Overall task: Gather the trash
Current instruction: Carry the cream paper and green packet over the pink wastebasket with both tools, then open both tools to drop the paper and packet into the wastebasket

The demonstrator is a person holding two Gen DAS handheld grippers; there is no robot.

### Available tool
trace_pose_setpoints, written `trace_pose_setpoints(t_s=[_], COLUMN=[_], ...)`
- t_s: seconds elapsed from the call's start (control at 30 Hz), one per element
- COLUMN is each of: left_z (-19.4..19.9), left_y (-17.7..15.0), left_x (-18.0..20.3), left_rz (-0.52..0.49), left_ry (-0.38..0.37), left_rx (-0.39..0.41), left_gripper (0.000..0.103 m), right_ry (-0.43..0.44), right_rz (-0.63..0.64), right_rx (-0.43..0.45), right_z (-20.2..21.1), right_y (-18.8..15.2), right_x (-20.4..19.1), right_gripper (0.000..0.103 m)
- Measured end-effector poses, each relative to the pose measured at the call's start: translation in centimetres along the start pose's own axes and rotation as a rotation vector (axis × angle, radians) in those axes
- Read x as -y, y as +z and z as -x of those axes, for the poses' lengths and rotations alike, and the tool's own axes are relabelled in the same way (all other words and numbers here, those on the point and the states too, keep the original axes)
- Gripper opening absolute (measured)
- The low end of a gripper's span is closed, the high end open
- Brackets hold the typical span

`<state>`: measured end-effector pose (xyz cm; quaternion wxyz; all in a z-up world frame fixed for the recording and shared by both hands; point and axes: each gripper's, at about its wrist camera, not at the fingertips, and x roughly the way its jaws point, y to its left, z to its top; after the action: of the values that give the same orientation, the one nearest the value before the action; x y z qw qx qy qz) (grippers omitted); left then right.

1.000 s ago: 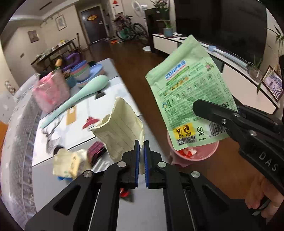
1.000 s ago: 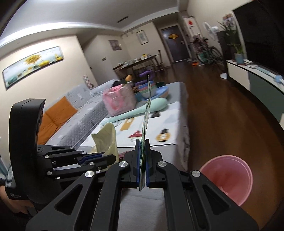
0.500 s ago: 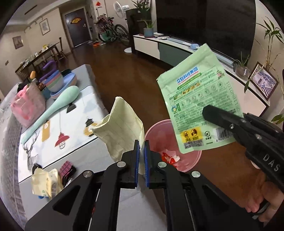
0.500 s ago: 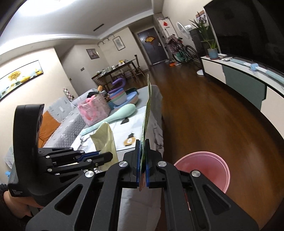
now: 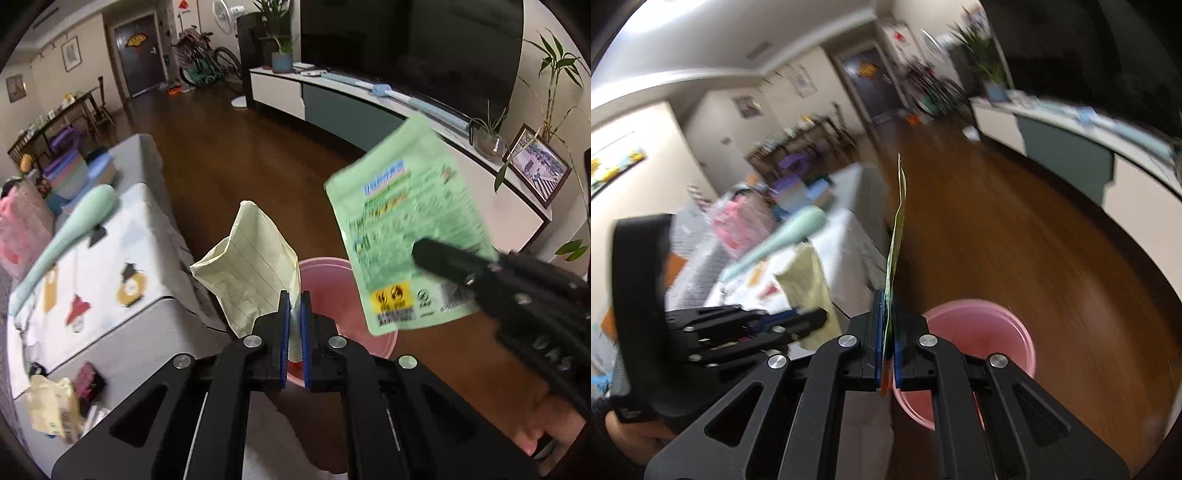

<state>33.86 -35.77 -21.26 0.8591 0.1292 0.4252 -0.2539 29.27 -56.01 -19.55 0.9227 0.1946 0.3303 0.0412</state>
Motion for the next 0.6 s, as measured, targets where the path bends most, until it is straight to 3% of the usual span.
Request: trace_pose_setpoints(t_s=[0.23, 0.47, 0.6], left_z=[-7.0, -13.9, -15.9], left_y=[-2.1, -4.4, -5.4], left_x=[1.2, 0.2, -0.2], left_rz=[-0.001, 0.103, 0.136], left_ry=[-0.062, -0.117, -0.121], left_rx=[-0.129, -0.274, -0.323], left_gripper=[0.005, 0.005, 0.005], right_ry=[-0.051, -0.099, -0.126], right_rz=[-0.064, -0.099, -0.128], right_rx=[-0.160, -0.286, -0.335], right_z=[-4.1, -7.9, -9.5], right_y=[-2.2, -3.9, -4.9], right_x=[2.5, 4.2, 5.6], right_gripper=[0.004, 0.005, 0.005])
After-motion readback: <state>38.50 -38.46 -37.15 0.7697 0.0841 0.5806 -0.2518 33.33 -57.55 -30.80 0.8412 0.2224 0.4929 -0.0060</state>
